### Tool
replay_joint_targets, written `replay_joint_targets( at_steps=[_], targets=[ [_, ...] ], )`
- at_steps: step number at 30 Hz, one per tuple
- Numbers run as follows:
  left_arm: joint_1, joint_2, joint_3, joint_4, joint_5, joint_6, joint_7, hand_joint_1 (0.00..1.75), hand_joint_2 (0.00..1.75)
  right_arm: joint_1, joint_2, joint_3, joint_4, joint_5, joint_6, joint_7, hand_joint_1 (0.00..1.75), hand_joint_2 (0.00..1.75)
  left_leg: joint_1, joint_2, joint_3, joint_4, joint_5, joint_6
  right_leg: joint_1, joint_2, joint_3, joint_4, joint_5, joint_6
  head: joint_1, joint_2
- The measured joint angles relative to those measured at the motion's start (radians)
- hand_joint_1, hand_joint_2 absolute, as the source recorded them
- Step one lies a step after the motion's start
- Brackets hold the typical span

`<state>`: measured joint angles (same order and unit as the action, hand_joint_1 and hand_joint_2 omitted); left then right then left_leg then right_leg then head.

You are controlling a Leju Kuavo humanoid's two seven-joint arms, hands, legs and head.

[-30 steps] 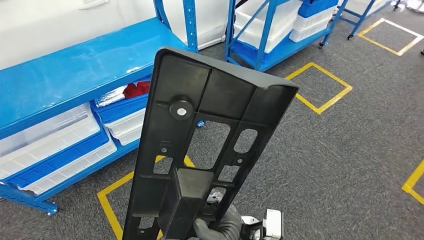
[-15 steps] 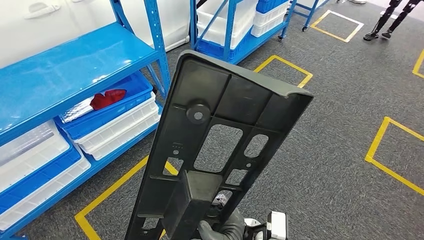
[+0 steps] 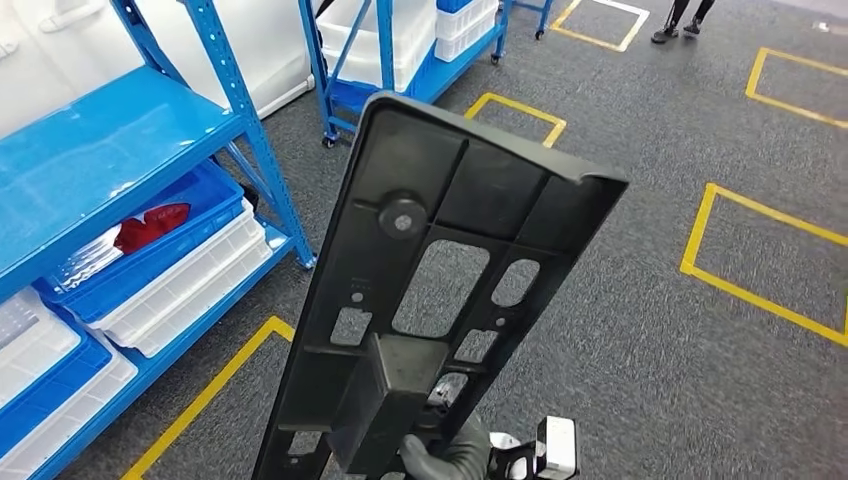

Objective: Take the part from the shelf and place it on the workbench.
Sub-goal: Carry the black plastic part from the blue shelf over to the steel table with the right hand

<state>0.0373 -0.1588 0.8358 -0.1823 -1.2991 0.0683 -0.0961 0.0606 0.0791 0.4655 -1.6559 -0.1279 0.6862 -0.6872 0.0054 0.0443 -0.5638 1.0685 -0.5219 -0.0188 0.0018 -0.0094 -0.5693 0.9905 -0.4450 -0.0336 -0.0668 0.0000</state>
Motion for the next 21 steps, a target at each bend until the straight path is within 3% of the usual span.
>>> replay_joint_targets(
  at_steps=[2,3,4,5,6,8,10,12,13,15,17,18,19,20,21],
  targets=[
    [-0.007,0.0,0.0,0.0,0.0,0.0,-0.001,0.0,1.75,-0.001,0.005,-0.002,0.003,-0.001,0.001,-0.001,1.75,1.75,0.003,-0.043,-0.059,0.131,-0.066,-0.006,-0.002,0.021,0.001,-0.002,0.002,-0.005,0.0,0.0],
    [-0.009,0.0,0.0,0.0,-0.001,0.0,-0.001,0.0,1.75,0.0,0.006,-0.003,0.006,-0.001,0.002,-0.001,1.75,1.75,0.004,-0.05,-0.089,0.191,-0.086,-0.008,-0.002,0.034,0.001,-0.001,0.001,-0.006,0.0,0.0],
    [-0.012,0.001,0.0,0.0,-0.001,-0.001,-0.001,0.0,1.75,0.001,0.007,-0.005,0.008,-0.001,0.002,-0.001,1.75,1.75,0.004,-0.053,-0.105,0.221,-0.087,-0.01,-0.002,0.049,0.002,0.001,0.001,-0.005,0.0,0.0],
    [-0.013,0.001,0.0,0.0,-0.002,-0.002,0.0,0.0,1.75,0.002,0.007,-0.007,0.01,-0.001,0.002,-0.001,1.75,1.75,0.005,-0.054,-0.104,0.212,-0.067,-0.011,-0.003,0.065,0.003,0.003,0.0,-0.004,0.0,0.0],
    [-0.013,0.001,0.0,0.0,-0.002,-0.002,0.001,0.0,1.75,0.003,0.007,-0.008,0.011,-0.001,0.002,-0.001,1.75,1.75,0.007,-0.058,-0.085,0.164,-0.03,-0.012,-0.004,0.081,0.004,0.006,-0.002,-0.002,0.0,0.0],
    [-0.014,0.002,0.0,0.0,-0.003,-0.004,0.004,0.0,1.75,0.003,0.008,-0.01,0.012,-0.001,0.003,-0.001,1.75,1.75,0.013,-0.097,-0.027,0.025,0.04,-0.013,-0.005,0.112,0.004,0.017,-0.009,0.007,0.0,0.0],
    [-0.015,0.002,0.0,0.0,-0.003,-0.005,0.004,0.0,1.75,0.005,0.008,-0.011,0.012,-0.001,0.005,-0.001,1.75,1.75,0.017,-0.134,0.003,-0.046,0.059,-0.006,-0.006,0.135,-0.006,0.026,-0.013,0.018,0.0,0.0],
    [-0.016,0.002,0.0,0.0,-0.002,-0.005,0.004,0.0,1.75,0.008,0.009,-0.012,0.012,0.0,0.008,-0.001,1.75,1.75,0.015,-0.128,0.005,-0.051,0.057,0.008,-0.009,0.156,-0.014,0.027,-0.011,0.032,0.0,0.0],
    [-0.016,0.002,0.0,0.0,-0.002,-0.004,0.004,0.0,1.75,0.01,0.009,-0.013,0.012,0.0,0.01,-0.002,1.75,1.75,0.015,-0.116,0.007,-0.054,0.058,0.015,-0.009,0.154,-0.016,0.031,-0.013,0.038,0.0,0.0],
    [-0.013,0.001,0.0,0.0,-0.002,-0.001,0.004,0.0,1.75,0.01,0.009,-0.013,0.012,0.0,0.011,-0.002,1.75,1.75,0.016,-0.088,0.01,-0.062,0.061,0.029,-0.007,0.103,-0.04,0.082,-0.043,0.047,0.0,0.0],
    [-0.009,0.001,0.0,0.0,-0.002,0.001,0.005,0.0,1.75,0.009,0.01,-0.013,0.012,0.0,0.013,-0.003,1.75,1.75,0.012,-0.059,0.011,-0.063,0.058,0.038,-0.007,0.039,-0.105,0.209,-0.105,0.054,0.0,0.0],
    [-0.008,0.0,0.0,0.0,-0.002,0.001,0.005,0.0,1.75,0.009,0.01,-0.014,0.012,0.0,0.013,-0.003,1.75,1.75,0.01,-0.045,0.011,-0.063,0.057,0.04,-0.008,0.026,-0.14,0.273,-0.128,0.056,0.0,0.0],
    [-0.008,0.0,0.0,0.0,-0.003,0.002,0.005,0.0,1.75,0.01,0.01,-0.014,0.012,0.0,0.013,-0.003,1.75,1.75,0.008,-0.03,0.012,-0.063,0.055,0.041,-0.009,0.02,-0.162,0.312,-0.136,0.057,0.0,0.0],
    [-0.007,0.0,0.0,0.0,-0.004,0.003,0.006,0.0,1.75,0.01,0.01,-0.014,0.012,0.0,0.014,-0.003,1.75,1.75,0.008,-0.017,0.013,-0.063,0.054,0.041,-0.009,0.018,-0.164,0.313,-0.125,0.057,0.0,0.0],
    [-0.006,0.0,0.0,0.0,-0.005,0.004,0.007,0.0,1.75,0.01,0.01,-0.014,0.012,-0.001,0.015,-0.003,1.75,1.75,0.007,-0.005,0.015,-0.063,0.052,0.04,-0.008,0.014,-0.145,0.273,-0.098,0.055,0.0,0.0]
  ],
)
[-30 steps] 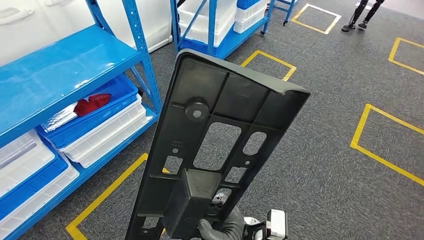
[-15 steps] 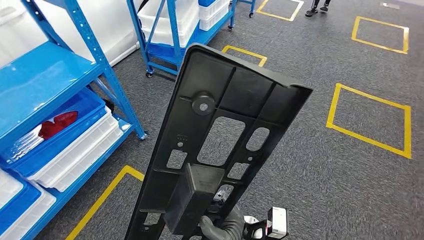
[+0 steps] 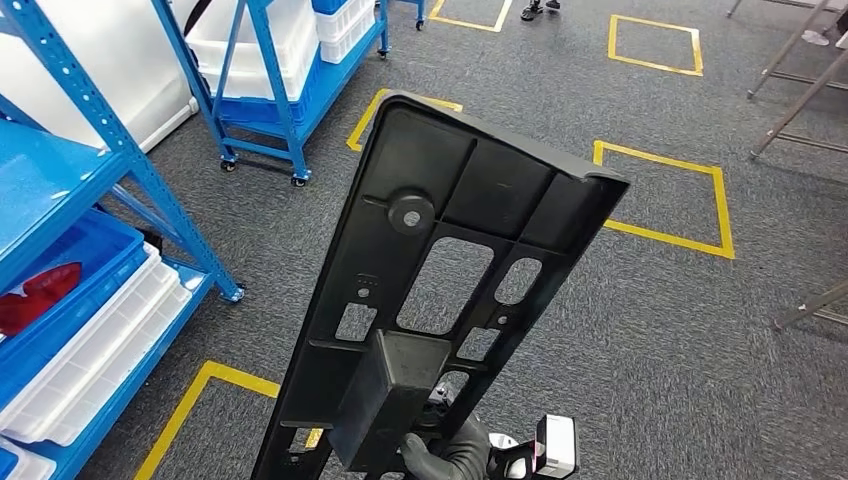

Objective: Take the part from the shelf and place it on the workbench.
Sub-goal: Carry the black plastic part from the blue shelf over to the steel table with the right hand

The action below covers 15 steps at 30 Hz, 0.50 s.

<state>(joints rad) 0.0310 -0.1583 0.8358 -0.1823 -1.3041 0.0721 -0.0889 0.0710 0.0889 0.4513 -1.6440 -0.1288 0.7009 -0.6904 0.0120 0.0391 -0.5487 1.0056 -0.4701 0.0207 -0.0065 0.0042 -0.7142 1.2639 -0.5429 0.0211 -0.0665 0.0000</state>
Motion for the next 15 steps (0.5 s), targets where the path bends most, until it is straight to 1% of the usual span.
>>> replay_joint_targets(
  at_steps=[1,2,3,4,5,6,7,8,9,10,11,12,13,14,15],
  targets=[
    [0.0,0.0,0.0,0.0,-0.001,0.0,0.002,0.0,1.75,0.0,0.0,0.0,-0.001,0.0,0.001,0.0,1.75,1.75,-0.001,0.011,0.003,0.0,-0.002,-0.002,0.002,-0.013,0.037,-0.069,0.035,-0.005,0.0,0.0],
    [0.001,0.0,0.0,0.0,-0.003,0.001,0.005,0.0,1.75,0.0,0.0,0.0,-0.003,-0.001,0.002,0.0,1.75,1.75,-0.003,0.019,0.007,0.001,-0.005,-0.005,0.007,-0.034,0.076,-0.143,0.06,-0.013,0.0,0.0],
    [0.002,-0.001,0.0,0.0,-0.003,0.0,0.006,0.0,1.75,0.0,0.0,0.0,-0.006,-0.002,0.003,0.0,1.75,1.75,-0.005,0.025,0.01,0.001,-0.008,-0.009,0.013,-0.051,0.107,-0.202,0.078,-0.021,0.0,0.0],
    [0.002,-0.001,0.0,0.0,-0.003,0.0,0.007,0.0,1.75,0.0,0.0,0.0,-0.01,-0.002,0.004,0.0,1.75,1.75,-0.007,0.031,0.013,0.002,-0.01,-0.014,0.018,-0.062,0.123,-0.237,0.085,-0.028,0.0,0.0],
    [0.003,-0.001,0.0,0.0,-0.003,0.001,0.007,0.0,1.75,0.001,0.0,0.0,-0.012,-0.002,0.005,0.0,1.75,1.75,-0.008,0.037,0.015,0.001,-0.012,-0.019,0.022,-0.063,0.126,-0.247,0.083,-0.033,0.0,0.0],
    [0.004,-0.001,0.0,0.0,-0.003,0.001,0.007,0.0,1.75,0.003,0.0,0.0,-0.014,-0.003,0.006,0.0,1.75,1.75,-0.008,0.044,0.017,-0.001,-0.013,-0.024,0.023,-0.053,0.124,-0.25,0.086,-0.037,0.0,0.0],
    [0.004,0.0,0.0,0.0,-0.003,0.002,0.007,0.0,1.75,0.005,0.0,0.0,-0.015,-0.002,0.007,0.0,1.75,1.75,-0.007,0.046,0.018,0.0,-0.016,-0.03,0.02,-0.042,0.126,-0.254,0.089,-0.041,0.0,0.0],
    [0.004,0.0,0.0,0.0,-0.002,0.002,0.006,0.0,1.75,0.006,0.0,-0.001,-0.015,-0.002,0.007,-0.001,1.75,1.75,-0.006,0.033,0.015,0.011,-0.025,-0.035,0.015,-0.031,0.128,-0.259,0.092,-0.046,0.0,0.0],
    [0.003,0.0,0.0,0.0,-0.001,0.003,0.005,0.0,1.75,0.007,0.001,-0.001,-0.016,-0.002,0.007,-0.001,1.75,1.75,-0.005,0.012,0.003,0.04,-0.044,-0.039,0.011,-0.021,0.132,-0.264,0.096,-0.051,0.0,0.0],
    [0.002,0.001,0.0,0.0,-0.001,0.003,0.003,0.0,1.75,0.007,0.002,-0.001,-0.017,-0.001,0.007,-0.001,1.75,1.75,-0.003,-0.014,-0.02,0.09,-0.072,-0.043,0.007,-0.01,0.135,-0.267,0.099,-0.055,0.0,0.0],
    [-0.001,0.001,0.0,0.0,0.0,0.003,0.0,0.0,1.75,0.007,0.002,-0.001,-0.017,0.0,0.008,-0.001,1.75,1.75,-0.003,-0.035,-0.052,0.158,-0.105,-0.047,0.007,0.0,0.135,-0.268,0.099,-0.058,0.0,0.0],
    [-0.004,0.001,0.0,0.0,0.0,0.002,-0.001,0.0,1.75,0.007,0.003,-0.001,-0.017,0.0,0.008,-0.001,1.75,1.75,-0.002,-0.044,-0.086,0.227,-0.133,-0.05,0.008,0.012,0.136,-0.268,0.099,-0.06,0.0,0.0],
    [-0.006,0.001,0.0,0.0,0.001,0.002,-0.002,0.0,1.75,0.008,0.003,-0.001,-0.017,0.001,0.008,-0.001,1.75,1.75,-0.002,-0.047,-0.112,0.277,-0.145,-0.052,0.008,0.026,0.136,-0.267,0.099,-0.06,0.0,0.0],
    [-0.007,0.001,0.0,0.0,0.001,0.001,-0.003,0.0,1.75,0.008,0.003,-0.001,-0.017,0.001,0.008,-0.001,1.75,1.75,-0.002,-0.048,-0.123,0.292,-0.136,-0.053,0.008,0.041,0.138,-0.266,0.099,-0.06,0.0,0.0],
    [-0.008,0.002,0.0,0.0,0.001,0.0,-0.003,0.0,1.75,0.008,0.003,-0.001,-0.017,0.001,0.008,-0.001,1.75,1.75,-0.001,-0.05,-0.115,0.266,-0.108,-0.054,0.007,0.057,0.139,-0.264,0.098,-0.06,0.0,0.0]
  ],
)
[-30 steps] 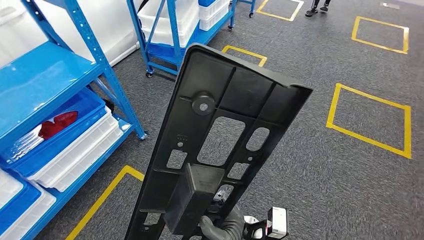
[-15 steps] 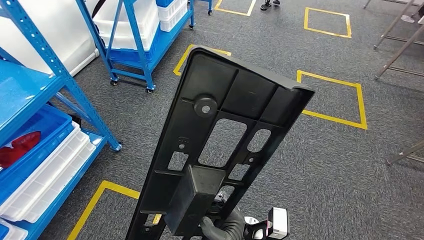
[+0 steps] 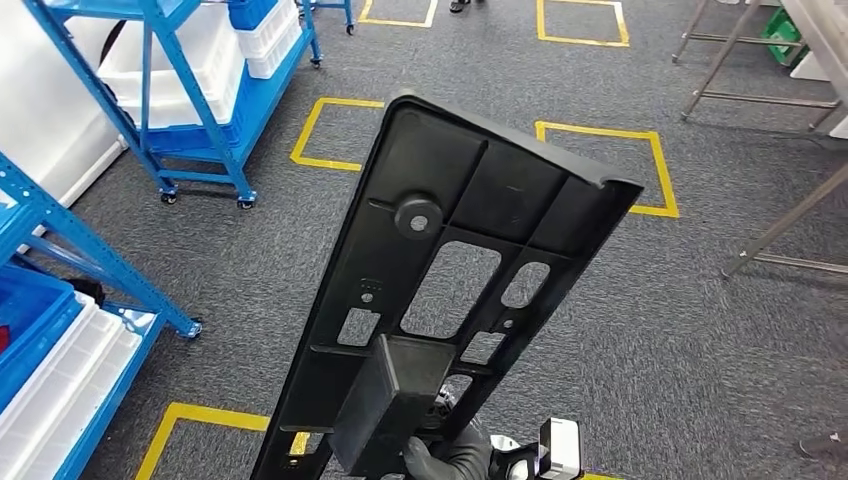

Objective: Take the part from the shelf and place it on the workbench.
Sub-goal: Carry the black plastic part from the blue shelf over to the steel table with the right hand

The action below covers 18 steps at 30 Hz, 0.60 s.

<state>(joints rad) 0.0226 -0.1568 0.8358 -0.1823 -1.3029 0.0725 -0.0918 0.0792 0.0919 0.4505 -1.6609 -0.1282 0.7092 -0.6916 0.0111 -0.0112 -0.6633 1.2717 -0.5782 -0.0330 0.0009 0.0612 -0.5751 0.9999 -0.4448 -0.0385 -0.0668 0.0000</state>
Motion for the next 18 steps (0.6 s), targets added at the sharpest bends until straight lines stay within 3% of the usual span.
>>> replay_joint_targets(
  at_steps=[1,3,5,7,9,11,13,14,15,18],
  targets=[
    [0.0,0.0,0.0,0.0,0.0,0.0,0.0,0.0,1.75,0.0,0.0,0.0,0.0,0.0,0.0,0.0,1.75,1.75,0.002,-0.007,0.024,-0.06,0.04,0.0,-0.001,0.016,0.002,0.003,-0.001,0.002,0.0,0.0],
    [0.0,0.001,0.0,0.0,0.0,-0.001,0.0,0.0,1.75,0.0,0.0,0.0,0.0,0.0,0.001,0.0,1.75,1.75,0.007,-0.045,0.081,-0.194,0.099,0.002,-0.002,0.043,-0.001,0.013,-0.006,0.01,0.0,0.0],
    [-0.001,0.001,0.0,0.0,0.0,-0.001,0.001,0.0,1.75,0.001,0.0,0.0,0.0,-0.001,0.002,0.0,1.75,1.75,0.007,-0.069,0.103,-0.248,0.111,0.014,-0.002,0.065,-0.011,0.021,-0.008,0.023,0.0,0.0],
    [-0.002,0.001,0.0,0.0,0.001,-0.004,0.003,0.0,1.75,0.003,0.0,0.0,0.0,-0.002,0.003,0.0,1.75,1.75,0.004,-0.054,0.104,-0.252,0.112,0.03,-0.005,0.078,-0.017,0.022,-0.007,0.037,0.0,0.0],
    [0.0,0.0,0.0,0.0,0.001,-0.009,0.008,0.0,1.75,0.003,0.0,0.0,-0.001,-0.003,0.005,-0.001,1.75,1.75,0.004,-0.031,0.105,-0.258,0.117,0.045,-0.004,0.037,-0.032,0.054,-0.027,0.046,0.0,0.0],
    [0.002,0.0,0.0,0.0,0.001,-0.012,0.014,0.0,1.75,0.003,0.0,0.0,-0.002,-0.005,0.007,-0.002,1.75,1.75,0.002,-0.005,0.105,-0.261,0.117,0.055,-0.004,-0.028,-0.085,0.163,-0.087,0.052,0.0,0.0],
    [0.003,0.0,0.0,0.0,0.001,-0.013,0.023,0.0,1.75,0.002,-0.001,0.0,-0.001,-0.008,0.009,-0.002,1.75,1.75,-0.002,0.022,0.103,-0.261,0.115,0.058,-0.007,-0.049,-0.149,0.287,-0.14,0.058,0.0,0.0],
    [0.003,0.0,0.0,0.0,0.001,-0.013,0.028,0.0,1.75,0.003,-0.001,0.0,-0.001,-0.01,0.009,-0.002,1.75,1.75,-0.003,0.035,0.103,-0.26,0.114,0.058,-0.007,-0.051,-0.16,0.31,-0.141,0.058,0.0,0.0],
    [0.003,0.0,0.0,0.0,0.001,-0.014,0.033,0.0,1.75,0.003,-0.001,0.0,0.0,-0.011,0.009,-0.002,1.75,1.75,-0.005,0.048,0.104,-0.26,0.113,0.058,-0.007,-0.054,-0.15,0.292,-0.124,0.057,0.0,0.0],
    [0.004,-0.001,0.0,0.0,0.001,-0.016,0.047,0.0,1.75,-0.001,-0.001,0.0,0.0,-0.013,0.009,-0.002,1.75,1.75,-0.01,0.078,0.11,-0.26,0.108,0.053,0.002,-0.096,-0.039,0.09,-0.041,0.041,0.0,0.0]
  ],
)
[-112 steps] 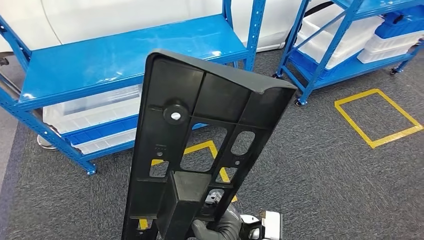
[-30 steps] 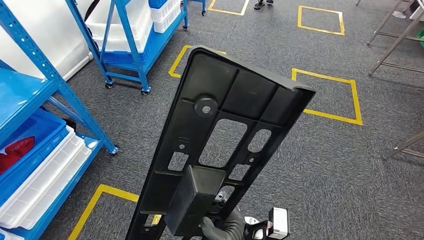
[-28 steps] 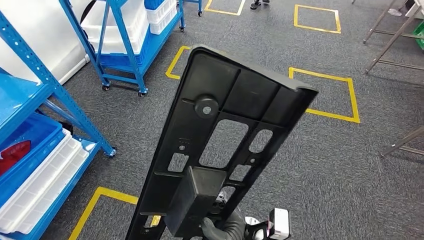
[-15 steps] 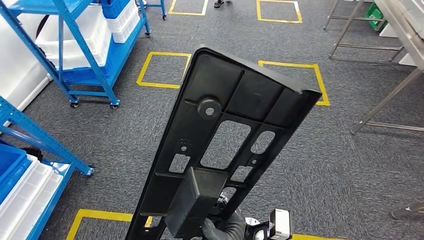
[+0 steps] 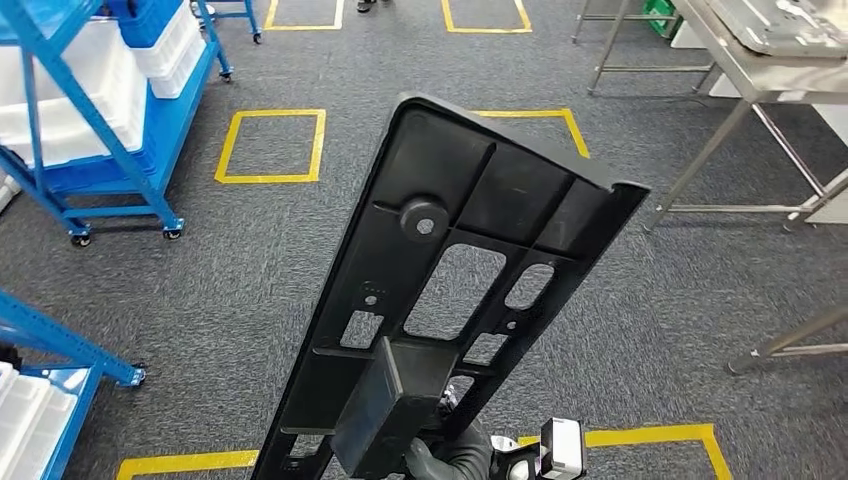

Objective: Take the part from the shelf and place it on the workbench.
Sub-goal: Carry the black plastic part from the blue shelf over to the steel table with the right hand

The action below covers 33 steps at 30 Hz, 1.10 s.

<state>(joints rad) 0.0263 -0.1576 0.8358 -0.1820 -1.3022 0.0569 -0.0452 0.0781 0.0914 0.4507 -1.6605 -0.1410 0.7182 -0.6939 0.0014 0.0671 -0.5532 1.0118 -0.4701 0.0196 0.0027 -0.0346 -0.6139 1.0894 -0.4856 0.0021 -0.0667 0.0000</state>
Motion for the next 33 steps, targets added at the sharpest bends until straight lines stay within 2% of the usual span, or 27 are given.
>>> replay_joint_targets(
  at_steps=[1,2,5,7,9,10,11,12,13,14,16,18,19,20,21,22,24,25,26,27,28,29,31,32,33],
  targets=[
    [0.0,0.0,0.0,0.0,0.0,0.0,0.003,0.0,1.75,-0.003,0.0,0.0,0.0,-0.001,0.0,0.0,1.75,1.75,-0.001,0.007,0.002,0.0,-0.002,-0.004,0.005,-0.012,0.025,-0.047,0.012,-0.007,0.0,0.0],
    [0.001,-0.001,0.0,0.0,-0.001,-0.001,0.005,0.0,1.75,-0.005,0.0,0.0,0.0,-0.001,0.0,0.0,1.75,1.75,-0.002,0.013,0.004,0.001,-0.003,-0.009,0.009,-0.017,0.034,-0.069,0.015,-0.011,0.0,0.0],
    [0.001,0.0,0.0,0.0,-0.001,-0.001,0.013,0.0,1.75,-0.008,0.001,0.0,0.0,-0.005,0.0,0.001,1.75,1.75,-0.002,0.026,0.011,-0.001,-0.009,-0.026,0.009,0.01,0.036,-0.081,0.022,-0.023,0.0,0.0],
    [-0.003,0.001,0.0,0.0,-0.001,-0.002,0.021,0.0,1.75,-0.01,0.002,0.001,0.0,-0.008,0.0,0.002,1.75,1.75,-0.001,-0.006,-0.008,0.047,-0.043,-0.035,0.001,0.029,0.045,-0.095,0.03,-0.03,-0.001,0.0],
    [-0.011,0.001,0.0,0.0,-0.001,-0.002,0.028,0.0,1.75,-0.014,0.005,0.003,0.0,-0.01,0.001,0.004,1.75,1.75,0.001,-0.053,-0.066,0.167,-0.104,-0.041,-0.002,0.049,0.05,-0.099,0.032,-0.035,-0.001,0.0],
    [-0.015,0.001,0.0,0.0,-0.001,-0.003,0.034,0.0,1.75,-0.015,0.006,0.004,0.001,-0.01,0.001,0.005,1.75,1.75,0.002,-0.065,-0.096,0.229,-0.127,-0.042,-0.002,0.061,0.049,-0.098,0.032,-0.037,-0.001,0.0],
    [-0.017,0.001,0.0,0.0,0.0,-0.003,0.04,0.0,1.75,-0.015,0.006,0.004,0.002,-0.011,0.002,0.005,1.75,1.75,0.002,-0.071,-0.116,0.265,-0.132,-0.043,-0.002,0.074,0.05,-0.097,0.031,-0.037,-0.001,0.0],
    [-0.019,0.002,0.001,0.0,0.0,-0.003,0.047,0.0,1.75,-0.015,0.006,0.004,0.004,-0.014,0.002,0.006,1.75,1.75,0.002,-0.074,-0.118,0.265,-0.117,-0.043,-0.002,0.088,0.05,-0.095,0.031,-0.037,-0.001,0.0],
    [-0.02,0.002,0.001,0.0,0.0,-0.003,0.054,0.0,1.75,-0.015,0.006,0.004,0.006,-0.016,0.002,0.006,1.75,1.75,0.003,-0.079,-0.101,0.224,-0.085,-0.043,-0.003,0.104,0.051,-0.092,0.03,-0.035,-0.001,0.0],
    [-0.021,0.002,0.001,0.0,0.0,-0.003,0.061,0.0,1.75,-0.015,0.006,0.004,0.007,-0.019,0.003,0.006,1.75,1.75,0.006,-0.09,-0.071,0.156,-0.045,-0.044,-0.004,0.119,0.052,-0.089,0.028,-0.033,-0.001,0.0],
    [-0.021,0.002,0.001,0.0,0.0,-0.003,0.068,0.0,1.75,-0.015,0.006,0.004,0.009,-0.023,0.003,0.006,1.75,1.75,0.01,-0.127,-0.018,0.038,0.0,-0.042,-0.004,0.145,0.048,-0.079,0.023,-0.023,-0.001,0.0],
    [-0.023,0.002,0.002,0.0,0.001,-0.004,0.071,0.0,1.75,-0.015,0.006,0.005,0.009,-0.025,0.003,0.006,1.75,1.75,0.009,-0.143,-0.004,0.006,0.002,-0.032,-0.005,0.163,0.039,-0.073,0.022,-0.012,-0.001,0.0],
    [-0.023,0.002,0.002,0.0,0.001,-0.004,0.073,0.0,1.75,-0.014,0.006,0.005,0.009,-0.025,0.003,0.006,1.75,1.75,0.007,-0.135,-0.004,0.005,0.004,-0.024,-0.007,0.171,0.035,-0.073,0.023,-0.007,-0.001,0.0],
    [-0.023,0.001,0.002,0.0,0.0,-0.004,0.074,0.0,1.75,-0.014,0.006,0.005,0.009,-0.026,0.003,0.006,1.75,1.75,0.007,-0.125,-0.003,0.003,0.006,-0.018,-0.008,0.17,0.034,-0.071,0.022,-0.002,-0.001,0.0],
    [-0.022,0.0,0.002,0.0,0.0,-0.004,0.076,0.0,1.75,-0.013,0.006,0.005,0.009,-0.027,0.004,0.006,1.75,1.75,0.007,-0.114,-0.002,0.0,0.007,-0.01,-0.007,0.153,0.029,-0.059,0.014,0.002,-0.001,0.0],
    [-0.021,0.0,0.002,0.0,0.0,-0.004,0.077,0.0,1.75,-0.014,0.006,0.005,0.009,-0.027,0.004,0.006,1.75,1.75,0.008,-0.102,-0.001,-0.003,0.008,-0.004,-0.005,0.125,0.016,-0.031,-0.004,0.006,-0.001,0.0],
    [-0.018,-0.001,0.003,0.0,0.0,-0.005,0.079,0.0,1.75,-0.015,0.006,0.005,0.009,-0.028,0.006,0.006,1.75,1.75,0.004,-0.076,0.0,-0.005,0.006,0.006,-0.004,0.064,-0.043,0.086,-0.063,0.011,-0.001,0.0],
    [-0.017,-0.001,0.003,0.0,0.0,-0.005,0.08,0.0,1.75,-0.015,0.006,0.005,0.01,-0.029,0.007,0.006,1.75,1.75,0.002,-0.063,0.0,-0.005,0.004,0.008,-0.005,0.05,-0.079,0.154,-0.09,0.012,-0.001,0.0],
    [-0.016,-0.001,0.003,0.0,0.0,-0.005,0.081,0.0,1.75,-0.015,0.006,0.005,0.012,-0.029,0.008,0.007,1.75,1.75,-0.001,-0.049,0.0,-0.005,0.002,0.009,-0.006,0.044,-0.105,0.201,-0.103,0.012,-0.001,0.0],
    [-0.015,-0.001,0.003,0.0,0.0,-0.005,0.082,0.0,1.75,-0.014,0.006,0.005,0.014,-0.029,0.01,0.008,1.75,1.75,-0.002,-0.036,0.0,-0.004,0.0,0.01,-0.006,0.042,-0.113,0.214,-0.098,0.011,-0.001,0.0],
    [-0.014,-0.002,0.003,0.0,0.0,-0.005,0.082,0.0,1.75,-0.014,0.006,0.005,0.015,-0.03,0.012,0.008,1.75,1.75,-0.004,-0.024,0.002,-0.004,-0.001,0.01,-0.006,0.038,-0.097,0.183,-0.074,0.008,-0.001,0.0],
    [-0.013,-0.002,0.003,0.0,0.0,-0.005,0.083,0.0,1.75,-0.015,0.006,0.005,0.015,-0.03,0.014,0.01,1.75,1.75,-0.005,-0.012,0.005,-0.004,-0.003,0.009,-0.004,0.029,-0.062,0.116,-0.039,0.003,-0.001,0.0],
    [-0.011,-0.004,0.003,0.0,0.0,-0.005,0.083,0.0,1.75,-0.016,0.006,0.005,0.015,-0.03,0.017,0.011,1.75,1.75,-0.008,0.005,0.012,-0.004,-0.008,0.004,0.007,-0.006,0.012,-0.023,0.009,-0.011,-0.001,0.0],
    [-0.01,-0.005,0.003,0.001,0.0,-0.005,0.083,0.0,1.75,-0.017,0.007,0.005,0.015,-0.03,0.018,0.012,1.75,1.75,-0.008,0.012,0.014,-0.005,-0.01,-0.001,0.012,-0.017,0.031,-0.063,0.017,-0.018,-0.001,0.0],
    [-0.009,-0.005,0.003,0.001,0.0,-0.004,0.083,0.0,1.75,-0.018,0.007,0.005,0.015,-0.03,0.018,0.013,1.75,1.75,-0.007,0.018,0.016,-0.006,-0.011,-0.006,0.017,-0.021,0.036,-0.076,0.016,-0.022,-0.001,0.0]
  ],
)
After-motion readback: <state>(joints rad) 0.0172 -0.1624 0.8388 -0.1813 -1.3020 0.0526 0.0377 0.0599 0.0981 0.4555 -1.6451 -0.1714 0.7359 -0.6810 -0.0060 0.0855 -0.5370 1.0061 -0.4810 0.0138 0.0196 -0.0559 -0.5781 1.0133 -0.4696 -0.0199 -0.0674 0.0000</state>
